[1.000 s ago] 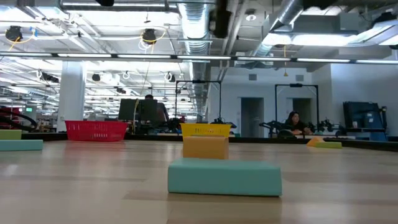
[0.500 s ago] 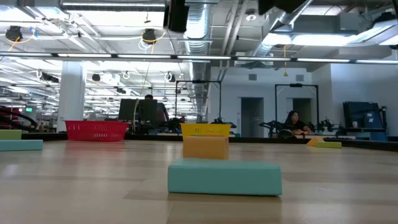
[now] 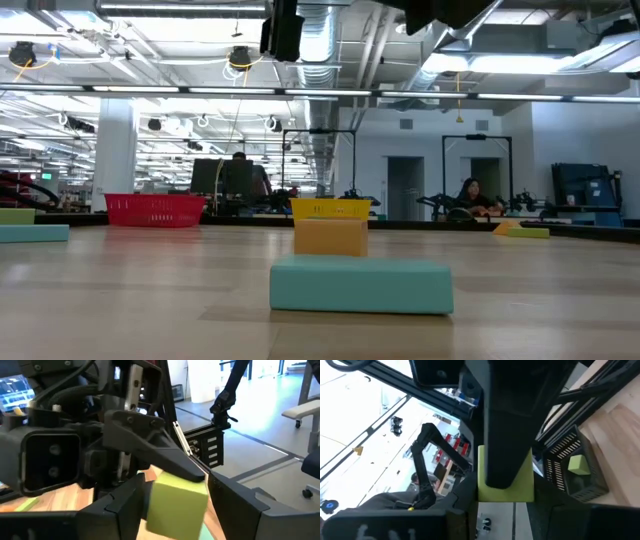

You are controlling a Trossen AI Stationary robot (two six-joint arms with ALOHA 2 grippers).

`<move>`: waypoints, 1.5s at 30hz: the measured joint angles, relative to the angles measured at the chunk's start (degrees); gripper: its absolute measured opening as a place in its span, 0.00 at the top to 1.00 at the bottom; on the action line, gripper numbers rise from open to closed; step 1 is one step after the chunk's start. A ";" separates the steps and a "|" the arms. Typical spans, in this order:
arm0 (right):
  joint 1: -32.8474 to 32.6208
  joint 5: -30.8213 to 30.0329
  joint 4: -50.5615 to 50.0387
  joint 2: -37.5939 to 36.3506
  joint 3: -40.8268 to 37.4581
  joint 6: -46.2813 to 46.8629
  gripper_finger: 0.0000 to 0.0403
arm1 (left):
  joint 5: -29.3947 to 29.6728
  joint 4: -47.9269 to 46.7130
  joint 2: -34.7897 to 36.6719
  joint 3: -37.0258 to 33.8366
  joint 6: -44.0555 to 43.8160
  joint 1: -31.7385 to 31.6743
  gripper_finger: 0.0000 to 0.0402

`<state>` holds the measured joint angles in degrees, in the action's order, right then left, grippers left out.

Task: Sort & place blocks by color
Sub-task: Put the wooden green block into the black bin

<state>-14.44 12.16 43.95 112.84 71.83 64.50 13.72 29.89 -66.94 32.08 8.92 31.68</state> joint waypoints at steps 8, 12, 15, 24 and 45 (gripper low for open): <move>-0.02 0.86 1.32 0.00 0.00 0.53 0.68 | -1.89 -0.16 0.00 0.04 0.63 -0.47 0.68; -0.02 1.54 1.37 0.02 -0.02 1.24 0.66 | -4.07 -0.25 0.00 0.07 2.25 -1.02 0.74; 0.09 1.37 1.32 0.02 -0.02 0.48 0.59 | -3.56 -0.26 0.00 0.07 1.80 -1.03 0.74; 3.34 1.54 1.90 -0.04 -0.04 -2.02 0.36 | -1.48 -24.42 6.86 6.02 -2.83 -0.23 0.74; 8.06 7.02 -4.77 -0.07 -0.02 -10.61 0.34 | -1.60 -54.11 -0.61 9.46 -63.32 27.48 0.74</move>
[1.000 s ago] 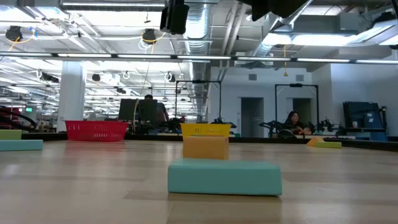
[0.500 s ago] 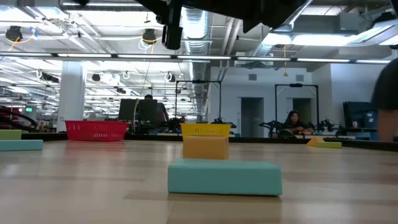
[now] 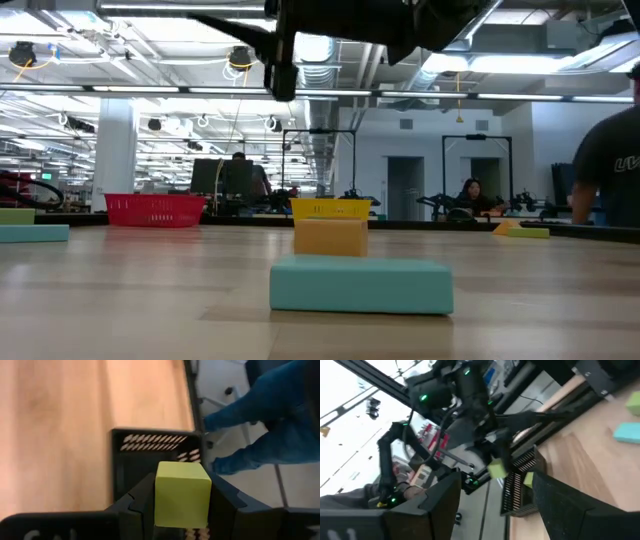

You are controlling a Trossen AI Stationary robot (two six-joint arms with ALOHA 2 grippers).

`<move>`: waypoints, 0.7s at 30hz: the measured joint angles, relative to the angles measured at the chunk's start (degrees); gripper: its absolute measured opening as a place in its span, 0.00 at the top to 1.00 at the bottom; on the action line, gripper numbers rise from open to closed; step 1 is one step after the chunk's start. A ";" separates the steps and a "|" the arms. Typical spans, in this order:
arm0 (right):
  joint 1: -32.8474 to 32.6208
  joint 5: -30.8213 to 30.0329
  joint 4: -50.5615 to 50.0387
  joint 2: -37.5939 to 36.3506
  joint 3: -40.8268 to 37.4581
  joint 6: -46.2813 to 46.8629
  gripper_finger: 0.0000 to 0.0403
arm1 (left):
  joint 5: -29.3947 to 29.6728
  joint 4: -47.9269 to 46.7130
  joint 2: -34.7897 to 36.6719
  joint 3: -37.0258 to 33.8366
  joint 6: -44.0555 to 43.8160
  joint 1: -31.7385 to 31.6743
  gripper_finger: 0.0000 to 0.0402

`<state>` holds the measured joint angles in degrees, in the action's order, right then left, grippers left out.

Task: Sort & place blocks by color
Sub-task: Put the wooden green block into the black bin

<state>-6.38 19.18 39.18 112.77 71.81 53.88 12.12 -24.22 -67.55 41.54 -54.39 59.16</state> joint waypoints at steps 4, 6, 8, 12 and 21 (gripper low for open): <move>0.58 0.43 -1.68 0.00 0.00 -0.41 0.34 | -0.90 8.66 -7.28 0.02 2.67 -0.10 0.74; 0.68 0.57 -1.52 0.00 0.00 -0.41 0.34 | -2.05 12.34 -10.56 0.02 5.36 -0.23 0.74; 0.96 1.54 -1.42 0.00 0.00 -0.39 0.34 | -2.64 13.74 -13.25 0.02 6.83 -0.20 0.74; 1.23 4.12 -1.47 0.00 0.00 -0.39 0.34 | -2.70 14.48 -17.19 0.02 7.03 -0.59 0.74; 1.26 5.16 -1.47 0.00 0.00 0.49 0.34 | -2.73 14.22 -18.86 0.02 6.78 -2.78 0.62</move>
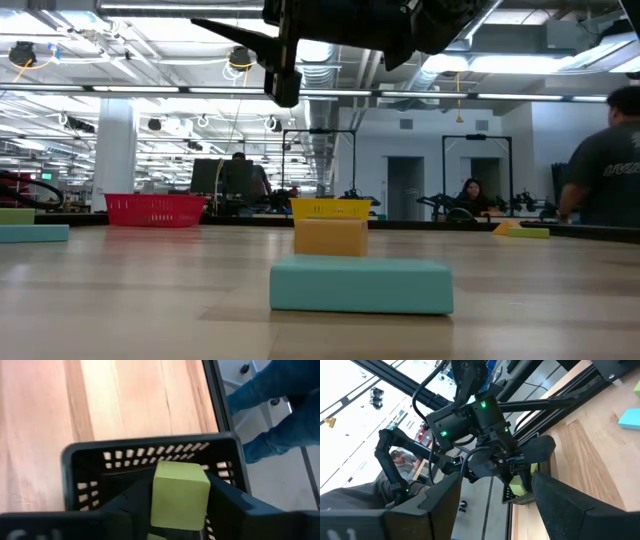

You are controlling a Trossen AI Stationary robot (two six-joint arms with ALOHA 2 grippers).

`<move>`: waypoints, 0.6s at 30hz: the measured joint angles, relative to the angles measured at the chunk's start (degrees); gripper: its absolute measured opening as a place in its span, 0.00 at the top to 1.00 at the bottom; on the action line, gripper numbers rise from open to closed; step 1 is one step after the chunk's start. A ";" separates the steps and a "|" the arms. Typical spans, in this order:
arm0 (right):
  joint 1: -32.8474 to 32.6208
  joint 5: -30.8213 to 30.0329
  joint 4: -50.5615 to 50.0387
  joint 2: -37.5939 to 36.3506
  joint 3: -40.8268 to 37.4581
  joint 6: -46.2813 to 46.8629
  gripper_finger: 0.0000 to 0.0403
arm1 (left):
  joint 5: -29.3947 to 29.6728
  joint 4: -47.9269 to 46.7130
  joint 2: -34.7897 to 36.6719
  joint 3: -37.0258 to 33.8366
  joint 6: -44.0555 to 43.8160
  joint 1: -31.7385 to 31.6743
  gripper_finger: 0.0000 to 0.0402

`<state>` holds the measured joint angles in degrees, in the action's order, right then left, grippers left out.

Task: Sort & place blocks by color
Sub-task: Put the wooden green block into the black bin, then put the wooden blue block into the red bin

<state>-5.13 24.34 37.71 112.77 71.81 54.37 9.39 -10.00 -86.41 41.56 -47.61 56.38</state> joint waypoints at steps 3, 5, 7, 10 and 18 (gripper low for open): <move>-0.02 0.00 0.00 0.00 0.00 0.02 0.34 | -0.64 -0.18 0.00 0.00 -0.91 -0.25 0.46; -0.02 0.00 0.00 0.00 0.00 0.02 0.34 | -2.11 -0.64 0.16 0.00 -0.95 -0.68 0.37; 0.11 0.00 0.00 0.00 0.00 0.02 0.34 | -4.61 -0.93 1.05 0.00 -0.91 -1.49 0.30; 0.60 0.61 -0.15 -0.16 0.00 0.19 0.34 | -9.43 -1.65 3.02 0.01 -0.37 -3.14 0.24; 1.20 1.32 0.68 -1.32 0.00 -0.66 0.34 | -11.07 -10.79 14.75 0.02 -0.40 -7.94 0.22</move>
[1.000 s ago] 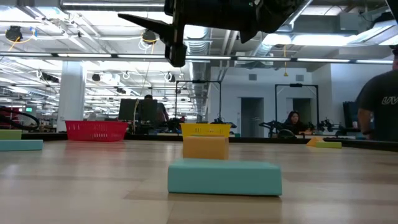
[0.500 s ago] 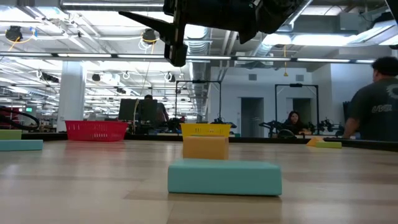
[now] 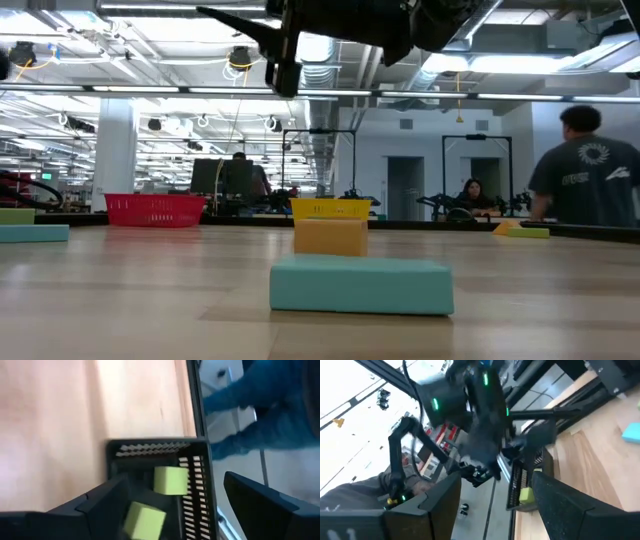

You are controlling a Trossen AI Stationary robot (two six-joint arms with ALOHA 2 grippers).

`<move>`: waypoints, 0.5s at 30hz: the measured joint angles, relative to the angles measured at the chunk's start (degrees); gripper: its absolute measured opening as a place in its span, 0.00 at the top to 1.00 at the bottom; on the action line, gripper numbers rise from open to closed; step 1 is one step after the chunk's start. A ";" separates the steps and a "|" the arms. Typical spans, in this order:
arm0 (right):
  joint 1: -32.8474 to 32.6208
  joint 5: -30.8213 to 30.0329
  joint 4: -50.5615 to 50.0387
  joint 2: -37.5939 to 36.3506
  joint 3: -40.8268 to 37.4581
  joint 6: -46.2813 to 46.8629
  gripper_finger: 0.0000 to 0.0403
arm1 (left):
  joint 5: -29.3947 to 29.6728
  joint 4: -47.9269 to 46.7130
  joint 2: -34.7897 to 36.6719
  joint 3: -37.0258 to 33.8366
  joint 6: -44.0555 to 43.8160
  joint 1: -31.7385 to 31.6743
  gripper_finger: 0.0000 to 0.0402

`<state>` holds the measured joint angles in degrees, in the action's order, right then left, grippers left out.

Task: Sort & place blocks by color
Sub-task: Put the wooden blue block into the red bin

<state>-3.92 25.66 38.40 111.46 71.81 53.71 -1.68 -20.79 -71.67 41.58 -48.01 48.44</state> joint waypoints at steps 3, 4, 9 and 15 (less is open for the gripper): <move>-0.07 0.55 -1.32 -0.78 -0.04 -0.07 0.34 | 5.30 -6.01 6.24 0.02 -2.35 -2.46 0.22; -0.07 0.80 -1.32 -0.96 -0.04 -0.13 0.34 | 7.89 -9.20 8.35 0.02 -4.80 -3.48 0.22; -0.53 2.33 -5.62 -3.87 -0.04 -2.94 0.34 | 13.97 -25.54 15.21 0.04 -16.27 -11.47 0.22; -1.04 0.54 -18.06 -9.28 -0.02 -9.44 0.34 | 10.34 -36.05 13.72 0.02 -17.17 -24.88 0.21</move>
<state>-4.96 26.21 20.34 102.17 71.79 44.27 8.66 -56.85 -57.95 41.60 -65.18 23.57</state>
